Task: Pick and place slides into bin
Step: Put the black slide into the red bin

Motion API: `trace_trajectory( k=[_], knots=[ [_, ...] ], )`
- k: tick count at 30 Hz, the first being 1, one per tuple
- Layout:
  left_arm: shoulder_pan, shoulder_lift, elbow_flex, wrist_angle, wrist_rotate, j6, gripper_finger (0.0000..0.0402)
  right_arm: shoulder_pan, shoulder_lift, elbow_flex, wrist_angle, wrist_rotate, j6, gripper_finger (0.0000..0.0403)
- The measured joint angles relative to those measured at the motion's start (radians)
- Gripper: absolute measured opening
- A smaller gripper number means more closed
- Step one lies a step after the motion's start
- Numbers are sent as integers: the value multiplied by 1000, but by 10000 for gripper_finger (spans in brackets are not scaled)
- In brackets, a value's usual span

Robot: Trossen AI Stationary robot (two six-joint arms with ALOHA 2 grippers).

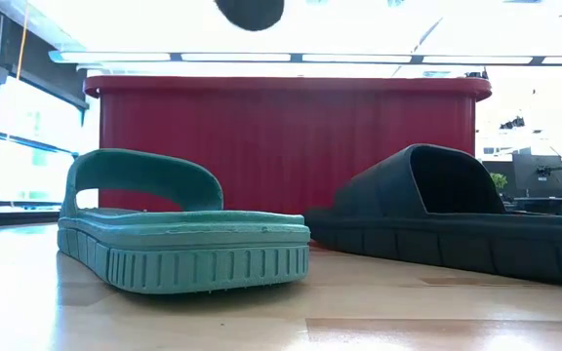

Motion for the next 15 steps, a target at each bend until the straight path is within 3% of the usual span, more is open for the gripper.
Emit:
trace_trajectory(
  k=[4, 6, 15],
  knots=[
    [67, -1, 25, -1, -200, 183, 18, 0, 0, 0, 0, -6, 27, 145],
    [126, 1, 24, -29, -247, 261, 18, 0, 0, 0, 3, -34, 29, 144],
    [504, 102, -105, -23, -156, 404, 17, 28, -1, 0, 164, -267, 39, 144]
  ],
)
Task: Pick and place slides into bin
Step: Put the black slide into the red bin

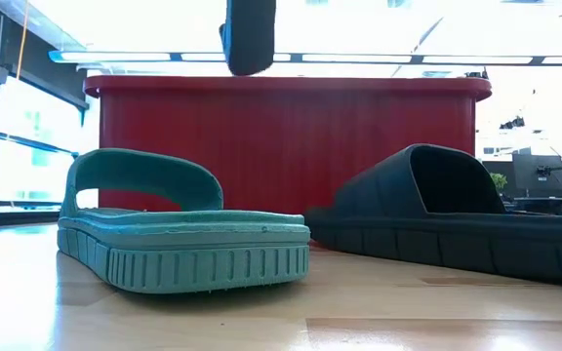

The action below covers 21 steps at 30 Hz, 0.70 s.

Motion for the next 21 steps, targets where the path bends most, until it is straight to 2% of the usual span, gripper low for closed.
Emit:
trace_trajectory(
  k=[5, 9, 11, 17, 21],
  knots=[
    [191, 82, -128, 234, 233, 186, 17, 51, 0, 0, -39, -62, 125, 140],
    [281, 146, -198, 469, 408, 277, 17, 115, 0, 0, -124, -35, 245, 140],
    [316, 184, -203, 524, 476, 308, 16, 151, 0, 0, -167, 5, 278, 140],
    [370, 265, -201, 648, 495, 403, 15, 223, 0, 0, -220, 144, 301, 140],
    [416, 293, -201, 661, 569, 408, 15, 231, 0, 0, -222, 195, 299, 140]
  ],
)
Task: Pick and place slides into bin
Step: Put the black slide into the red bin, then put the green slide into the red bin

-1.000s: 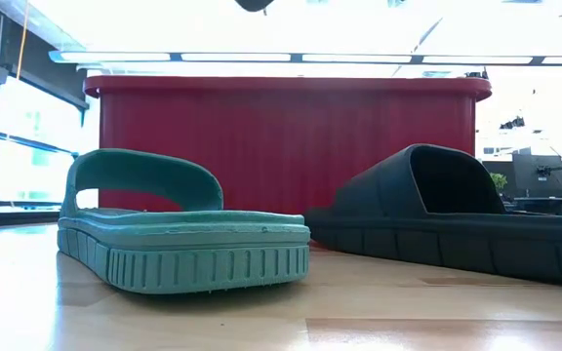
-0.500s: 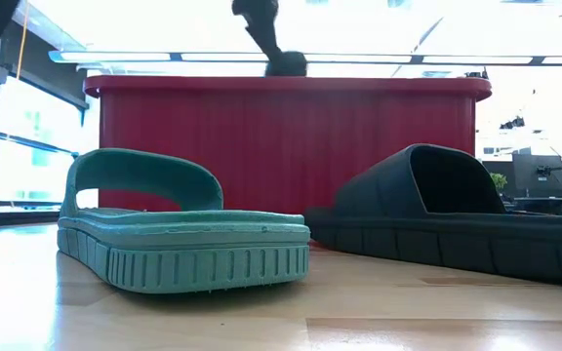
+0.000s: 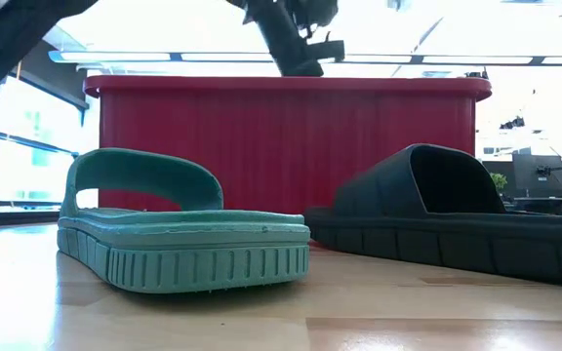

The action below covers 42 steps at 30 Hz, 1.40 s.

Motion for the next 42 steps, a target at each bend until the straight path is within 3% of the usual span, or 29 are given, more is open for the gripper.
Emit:
trace_trajectory(
  k=[9, 15, 25, 32, 39, 42],
  knots=[
    [82, 15, 0, 59, 13, 51, 14, -18, 0, 0, -2, 9, 1, 140],
    [111, 58, 1, 45, 42, 52, 19, -19, 0, 0, -2, 70, 1, 140],
    [116, 98, 0, 20, 91, 72, 157, -19, -1, 0, 3, 80, 3, 140],
    [115, 95, 8, -25, 198, 69, 207, -19, -1, 0, 2, 80, 21, 140],
    [101, 90, 226, -95, 201, 69, 205, -19, -1, 0, 1, 141, -65, 139],
    [89, 80, 336, -130, 205, 69, 195, -17, -1, 0, -16, 87, -159, 139]
  ],
)
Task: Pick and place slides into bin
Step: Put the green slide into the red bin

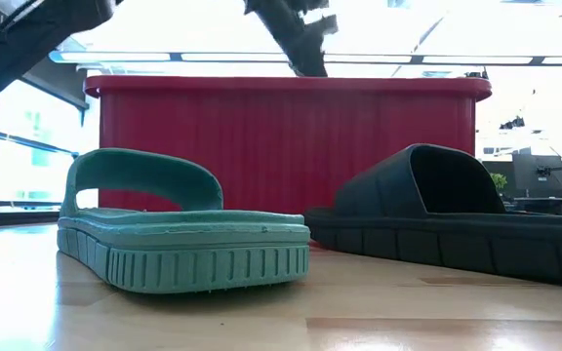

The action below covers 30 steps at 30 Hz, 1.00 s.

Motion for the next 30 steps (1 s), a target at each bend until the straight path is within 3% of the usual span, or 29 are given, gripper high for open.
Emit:
trace_trajectory(
  k=[3, 5, 11, 14, 22, 30],
  knots=[
    [-16, -95, -69, 78, 35, 4, 183, 33, 4, 0, -81, -128, 30, 139],
    [-36, -136, -66, 85, 49, 18, 176, 68, 17, -4, -172, -143, 114, 139],
    [-93, -177, -32, -15, 53, 28, 161, 189, 82, -66, -446, -167, 525, 139],
    [-128, -183, -9, -37, 46, 30, 157, 249, 129, -102, -493, -216, 683, 139],
    [-181, -181, -12, -52, 17, 30, 156, 333, 269, -164, -546, -459, 741, 139],
    [-184, -181, -12, -54, 17, -3, 156, 332, 352, -114, -755, -441, 652, 139]
  ],
)
